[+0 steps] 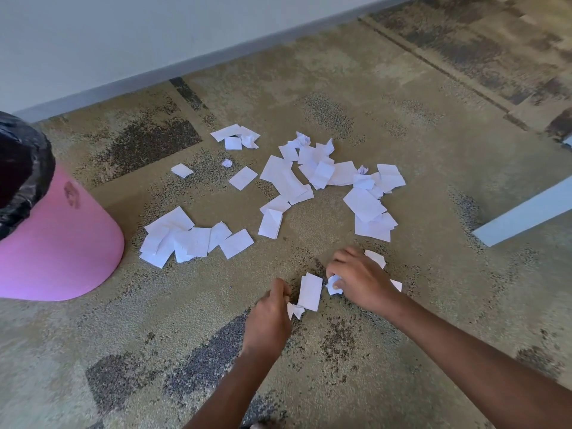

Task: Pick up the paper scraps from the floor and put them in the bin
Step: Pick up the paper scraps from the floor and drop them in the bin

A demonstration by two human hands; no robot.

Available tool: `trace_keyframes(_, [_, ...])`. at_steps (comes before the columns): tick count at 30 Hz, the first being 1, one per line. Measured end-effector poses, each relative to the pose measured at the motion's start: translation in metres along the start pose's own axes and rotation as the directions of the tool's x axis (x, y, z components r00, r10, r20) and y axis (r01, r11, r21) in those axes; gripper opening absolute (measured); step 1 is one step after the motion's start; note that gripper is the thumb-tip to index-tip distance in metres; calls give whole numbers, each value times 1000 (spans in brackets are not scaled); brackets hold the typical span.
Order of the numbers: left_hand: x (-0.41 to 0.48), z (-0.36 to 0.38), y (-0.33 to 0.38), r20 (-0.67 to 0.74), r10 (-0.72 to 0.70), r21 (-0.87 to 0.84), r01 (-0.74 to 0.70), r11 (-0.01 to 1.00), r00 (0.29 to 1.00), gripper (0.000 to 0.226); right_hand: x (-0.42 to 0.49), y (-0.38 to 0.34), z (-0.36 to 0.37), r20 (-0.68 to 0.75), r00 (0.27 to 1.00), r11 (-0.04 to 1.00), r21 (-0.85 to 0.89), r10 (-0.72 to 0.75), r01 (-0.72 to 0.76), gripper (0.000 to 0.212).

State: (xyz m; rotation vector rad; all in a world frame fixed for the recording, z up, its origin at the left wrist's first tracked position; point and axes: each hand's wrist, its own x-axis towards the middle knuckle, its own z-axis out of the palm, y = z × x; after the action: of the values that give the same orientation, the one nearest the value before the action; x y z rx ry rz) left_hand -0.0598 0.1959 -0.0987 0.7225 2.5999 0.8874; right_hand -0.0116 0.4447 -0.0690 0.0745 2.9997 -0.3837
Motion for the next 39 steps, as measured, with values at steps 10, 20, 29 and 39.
trace_keyframes(10, [-10, 4, 15, 89, -67, 140, 54, 989, 994, 42, 9, -17, -19, 97, 995, 979, 202, 4, -24, 25])
trace_keyframes(20, [-13, 15, 0, 62, 17, 65, -21, 998, 998, 43, 23, -49, -13, 262, 955, 990, 33, -142, 138, 40])
trace_keyframes(29, [22, -57, -11, 403, -571, -891, 448, -67, 716, 42, 62, -78, -47, 119, 978, 775, 597, 173, -209, 12])
trace_keyframes(39, [43, -199, 5, 265, -479, -880, 7, -475, 837, 41, 119, -199, -130, 293, 949, 31, 954, 118, -298, 35])
